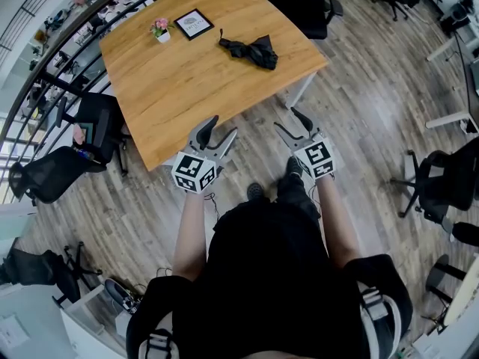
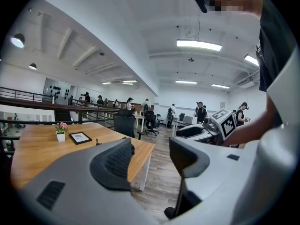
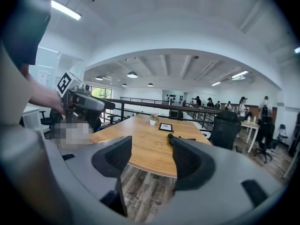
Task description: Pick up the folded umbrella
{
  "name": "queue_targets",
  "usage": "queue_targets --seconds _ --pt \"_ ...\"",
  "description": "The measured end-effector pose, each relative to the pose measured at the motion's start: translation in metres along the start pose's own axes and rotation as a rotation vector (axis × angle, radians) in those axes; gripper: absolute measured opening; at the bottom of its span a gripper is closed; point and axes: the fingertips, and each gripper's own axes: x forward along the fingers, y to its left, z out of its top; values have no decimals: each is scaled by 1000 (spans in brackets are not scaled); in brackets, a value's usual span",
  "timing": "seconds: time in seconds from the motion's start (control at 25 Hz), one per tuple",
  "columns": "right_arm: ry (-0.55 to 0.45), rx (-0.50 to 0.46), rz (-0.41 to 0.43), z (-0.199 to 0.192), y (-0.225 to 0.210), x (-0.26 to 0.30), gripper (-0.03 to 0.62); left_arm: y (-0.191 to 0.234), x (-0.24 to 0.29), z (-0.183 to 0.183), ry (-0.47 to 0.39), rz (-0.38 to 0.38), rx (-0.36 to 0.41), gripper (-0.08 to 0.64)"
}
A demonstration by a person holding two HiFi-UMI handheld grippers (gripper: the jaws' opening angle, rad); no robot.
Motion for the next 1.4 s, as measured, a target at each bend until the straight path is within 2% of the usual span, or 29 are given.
queue_targets --seconds 0.2,0.48,0.8,1.12,1.4 --pt "-2 1 -7 1 -3 3 319 4 1 0 1 -2 0 284" --pt "0 1 -17 4 -3 5 325 7 2 0 9 -16 1 291" --pt "27 23 -17 -9 -10 12 325 16 14 -3 21 -16 -3 295" --pt "20 40 -9 -8 -34 25 325 25 34 -4 35 1 -13 301" --pt "37 46 30 -13 -58 50 325 41 60 -4 50 29 -27 304"
